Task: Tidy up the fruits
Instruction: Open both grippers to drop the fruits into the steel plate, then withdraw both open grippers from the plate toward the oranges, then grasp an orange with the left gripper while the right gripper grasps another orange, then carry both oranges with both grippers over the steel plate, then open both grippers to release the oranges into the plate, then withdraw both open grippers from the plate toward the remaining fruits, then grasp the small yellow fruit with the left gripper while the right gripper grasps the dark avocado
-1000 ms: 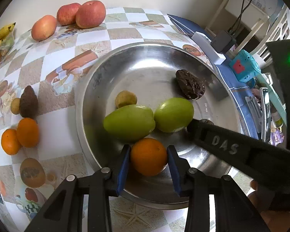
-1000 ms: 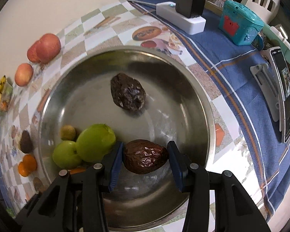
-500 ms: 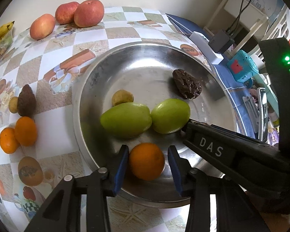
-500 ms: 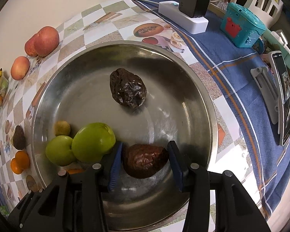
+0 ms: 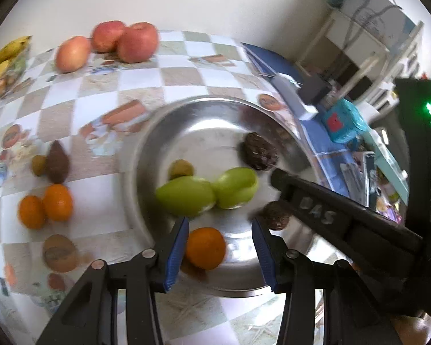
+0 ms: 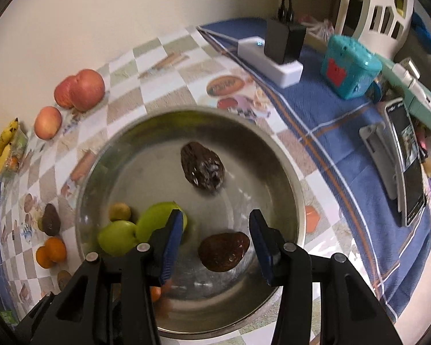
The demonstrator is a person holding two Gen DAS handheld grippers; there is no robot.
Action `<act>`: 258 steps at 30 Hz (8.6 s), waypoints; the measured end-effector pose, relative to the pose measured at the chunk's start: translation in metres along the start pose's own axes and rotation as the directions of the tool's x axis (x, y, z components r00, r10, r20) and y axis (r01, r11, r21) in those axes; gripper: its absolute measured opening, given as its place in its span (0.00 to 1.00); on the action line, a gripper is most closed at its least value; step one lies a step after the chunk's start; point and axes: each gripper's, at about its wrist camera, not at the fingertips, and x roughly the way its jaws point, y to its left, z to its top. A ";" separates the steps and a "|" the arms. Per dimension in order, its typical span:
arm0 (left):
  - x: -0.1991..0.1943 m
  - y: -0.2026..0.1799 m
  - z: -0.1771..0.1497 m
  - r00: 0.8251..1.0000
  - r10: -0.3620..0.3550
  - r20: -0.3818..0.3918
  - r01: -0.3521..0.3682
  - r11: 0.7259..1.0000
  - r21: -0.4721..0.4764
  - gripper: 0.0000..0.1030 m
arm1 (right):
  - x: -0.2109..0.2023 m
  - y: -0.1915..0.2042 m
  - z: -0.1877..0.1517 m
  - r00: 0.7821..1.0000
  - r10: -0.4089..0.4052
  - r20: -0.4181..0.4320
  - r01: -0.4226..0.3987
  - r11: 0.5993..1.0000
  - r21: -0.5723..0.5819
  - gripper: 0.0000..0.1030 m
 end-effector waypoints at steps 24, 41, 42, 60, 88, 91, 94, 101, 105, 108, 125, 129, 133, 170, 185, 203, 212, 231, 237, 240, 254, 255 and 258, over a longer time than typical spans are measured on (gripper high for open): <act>-0.077 0.175 -0.006 0.836 0.547 0.044 -0.458 0.741 -0.491 1.00 | -0.009 0.119 -0.024 0.988 0.150 0.022 -0.137 0.945 -0.298 0.97; -0.077 0.224 -0.006 0.870 0.481 0.108 -0.330 0.731 -0.597 1.00 | -0.002 0.190 -0.022 0.974 0.227 -0.007 -0.214 0.908 -0.360 0.97; -0.078 0.226 -0.005 0.870 0.479 0.113 -0.325 0.731 -0.600 1.00 | 0.001 0.191 -0.023 0.972 0.235 -0.012 -0.224 0.905 -0.362 0.97; -0.072 0.227 -0.007 0.920 0.375 0.114 -0.235 0.760 -0.606 0.99 | 0.008 0.184 -0.020 0.957 0.288 -0.037 -0.284 0.899 -0.333 0.88; -0.023 0.214 -0.009 0.987 0.159 0.034 -0.108 0.796 -0.595 0.74 | 0.044 0.207 -0.057 0.939 0.274 -0.207 -0.337 0.854 -0.396 0.36; -0.020 0.213 -0.009 0.989 0.142 0.033 -0.095 0.797 -0.597 0.74 | 0.044 0.204 -0.055 0.943 0.261 -0.206 -0.324 0.862 -0.391 0.36; -0.019 0.211 -0.010 0.989 0.145 0.026 -0.102 0.798 -0.594 0.73 | 0.044 0.198 -0.052 0.946 0.252 -0.204 -0.313 0.872 -0.376 0.36; -0.017 0.208 -0.012 0.991 0.130 0.014 -0.097 0.801 -0.591 0.51 | 0.048 0.185 -0.046 0.941 0.265 -0.212 -0.322 0.893 -0.315 0.36; -0.014 0.211 -0.014 0.998 0.061 0.031 -0.029 0.781 -0.623 0.35 | 0.048 0.188 -0.048 0.945 0.252 -0.208 -0.312 0.888 -0.339 0.36; -0.014 0.210 -0.014 0.998 0.055 0.035 -0.022 0.781 -0.624 0.34 | 0.048 0.187 -0.047 0.944 0.255 -0.207 -0.314 0.887 -0.338 0.36; -0.041 0.173 0.009 0.980 -0.071 0.188 0.162 0.829 -0.535 0.33 | 0.011 0.138 -0.009 0.958 0.275 -0.084 -0.287 0.929 -0.233 0.36; -0.030 0.135 0.024 0.979 -0.100 0.178 0.169 0.888 -0.429 0.33 | 0.012 0.097 0.009 0.979 0.202 -0.033 -0.204 0.968 -0.148 0.36; -0.009 0.104 0.035 0.978 -0.142 0.155 0.191 0.910 -0.367 0.33 | 0.024 0.061 0.023 0.987 0.156 -0.030 -0.158 0.986 -0.059 0.36; 0.069 0.074 0.062 0.974 -0.226 0.029 0.217 0.880 -0.422 0.36 | 0.063 0.044 0.039 0.992 0.100 -0.081 -0.102 0.994 -0.026 0.36; 0.039 0.077 0.054 0.976 -0.212 0.045 0.211 0.885 -0.414 0.39 | 0.036 0.058 0.033 0.995 0.097 -0.038 -0.100 0.992 -0.074 0.37; -0.004 0.151 0.029 0.996 0.079 0.034 -0.048 0.846 -0.530 0.77 | 0.027 0.082 0.019 0.994 0.108 -0.036 -0.112 0.983 -0.148 0.70; -0.045 0.204 0.016 0.914 0.406 0.018 -0.322 0.750 -0.577 1.00 | 0.019 0.118 0.010 0.985 0.173 0.000 -0.168 0.957 -0.238 0.92; -0.046 0.237 0.025 0.879 0.476 0.010 -0.395 0.741 -0.542 0.92 | 0.023 0.207 -0.012 0.960 0.280 -0.025 -0.269 0.884 -0.382 0.76; -0.032 0.246 0.027 0.906 0.423 -0.004 -0.353 0.751 -0.557 0.87 | 0.042 0.217 -0.016 0.957 0.279 -0.075 -0.286 0.877 -0.385 0.63; -0.029 0.246 0.030 0.920 0.392 0.010 -0.318 0.761 -0.565 0.87 | 0.048 0.225 -0.020 0.956 0.277 -0.098 -0.293 0.867 -0.402 0.56; 0.004 0.211 0.041 0.970 0.241 0.017 -0.203 0.852 -0.483 0.69 | 0.055 0.218 -0.020 0.962 0.248 -0.112 -0.272 0.872 -0.406 0.32; 0.006 0.211 0.041 0.972 0.234 0.015 -0.198 0.854 -0.481 0.65 | 0.055 0.215 -0.018 0.962 0.249 -0.113 -0.273 0.878 -0.393 0.32; 0.008 0.209 0.042 0.978 0.210 0.021 -0.174 0.860 -0.480 0.54 | 0.058 0.207 -0.014 0.957 0.263 -0.124 -0.290 0.885 -0.363 0.32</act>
